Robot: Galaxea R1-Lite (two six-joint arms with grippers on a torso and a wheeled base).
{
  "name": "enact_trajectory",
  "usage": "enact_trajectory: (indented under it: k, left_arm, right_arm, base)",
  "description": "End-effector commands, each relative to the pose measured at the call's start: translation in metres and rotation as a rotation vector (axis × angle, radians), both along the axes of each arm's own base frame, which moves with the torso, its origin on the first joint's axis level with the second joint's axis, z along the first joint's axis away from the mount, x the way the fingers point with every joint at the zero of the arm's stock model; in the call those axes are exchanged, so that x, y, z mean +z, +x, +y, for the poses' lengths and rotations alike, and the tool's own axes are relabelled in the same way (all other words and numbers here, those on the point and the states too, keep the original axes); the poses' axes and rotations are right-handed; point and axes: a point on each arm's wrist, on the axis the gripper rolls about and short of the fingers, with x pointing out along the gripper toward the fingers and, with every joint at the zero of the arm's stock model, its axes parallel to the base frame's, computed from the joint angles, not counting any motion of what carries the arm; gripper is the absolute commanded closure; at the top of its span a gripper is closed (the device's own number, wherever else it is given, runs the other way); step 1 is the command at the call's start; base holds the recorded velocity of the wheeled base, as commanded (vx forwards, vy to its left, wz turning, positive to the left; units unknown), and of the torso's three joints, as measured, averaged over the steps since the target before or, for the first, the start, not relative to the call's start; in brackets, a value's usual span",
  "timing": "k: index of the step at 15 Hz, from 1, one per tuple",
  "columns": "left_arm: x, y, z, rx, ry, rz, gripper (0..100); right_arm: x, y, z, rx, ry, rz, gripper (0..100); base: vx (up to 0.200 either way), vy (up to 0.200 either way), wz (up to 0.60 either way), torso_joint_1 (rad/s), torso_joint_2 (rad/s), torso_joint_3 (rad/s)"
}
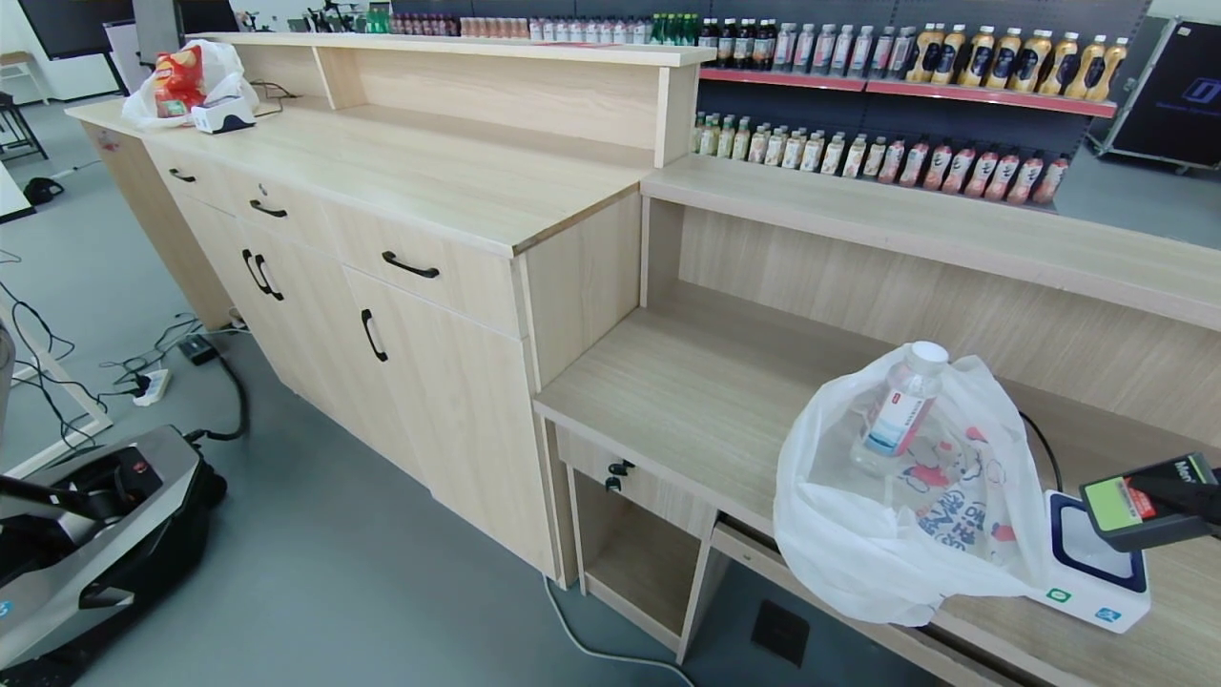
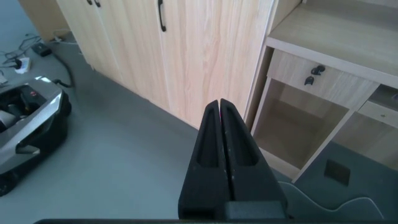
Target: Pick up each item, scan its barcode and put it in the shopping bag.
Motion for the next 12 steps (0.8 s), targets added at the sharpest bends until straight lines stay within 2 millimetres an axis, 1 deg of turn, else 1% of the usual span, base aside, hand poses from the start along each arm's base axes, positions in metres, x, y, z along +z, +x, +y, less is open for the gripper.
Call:
enact_trajectory:
  k: [1, 4, 5, 6, 7, 8, 10, 11, 12]
  left_arm:
    - [0.000, 0.000, 0.000, 0.001, 0.000, 0.000, 100]
    - [0.000, 0.000, 0.000, 0.001, 0.000, 0.000, 100]
    - [0.000, 0.000, 0.000, 0.001, 0.000, 0.000, 100]
    - [0.000, 0.000, 0.000, 0.001, 0.000, 0.000, 100]
    - [0.000, 0.000, 0.000, 0.001, 0.000, 0.000, 100]
    - [0.000, 0.000, 0.000, 0.001, 0.000, 0.000, 100]
    - [0.000, 0.000, 0.000, 0.001, 0.000, 0.000, 100]
    - [0.000, 0.000, 0.000, 0.001, 0.000, 0.000, 100]
    - [0.000, 0.000, 0.000, 0.001, 0.000, 0.000, 100]
  right_arm:
    - [0.000, 0.000, 0.000, 0.000, 0.000, -0.001, 100]
    - [0.001, -0.001, -0.001, -0.005, -0.004, -0.003, 100]
    - [0.004, -0.004, 0.000, -0.010, -0.013, -0.012, 100]
    - [0.014, -0.011, 0.007, -0.004, -0.065, -0.037, 100]
    - [0.028, -0.024, 0.017, 0.028, -0.188, -0.085, 100]
    - [0.042, -0.038, 0.028, 0.053, -0.358, -0.129, 100]
    - [0.060, -0.065, 0.043, 0.016, -0.676, -0.133, 100]
    - [0.073, -0.079, 0.053, -0.013, -0.838, -0.124, 100]
    - [0.079, -0.087, 0.062, -0.013, -0.902, -0.138, 100]
  base:
    - [0.000, 0.000, 0.00, 0.000, 0.00, 0.000]
    - [0.000, 0.000, 0.00, 0.000, 0.00, 0.000]
    - [0.000, 0.000, 0.00, 0.000, 0.00, 0.000]
    - [0.000, 0.000, 0.00, 0.000, 0.00, 0.000]
    - [0.000, 0.000, 0.00, 0.000, 0.00, 0.000]
    - [0.000, 0.000, 0.00, 0.000, 0.00, 0.000]
    - [0.000, 0.000, 0.00, 0.000, 0.00, 0.000]
    - [0.000, 0.000, 0.00, 0.000, 0.00, 0.000]
    - [0.000, 0.000, 0.00, 0.000, 0.00, 0.000]
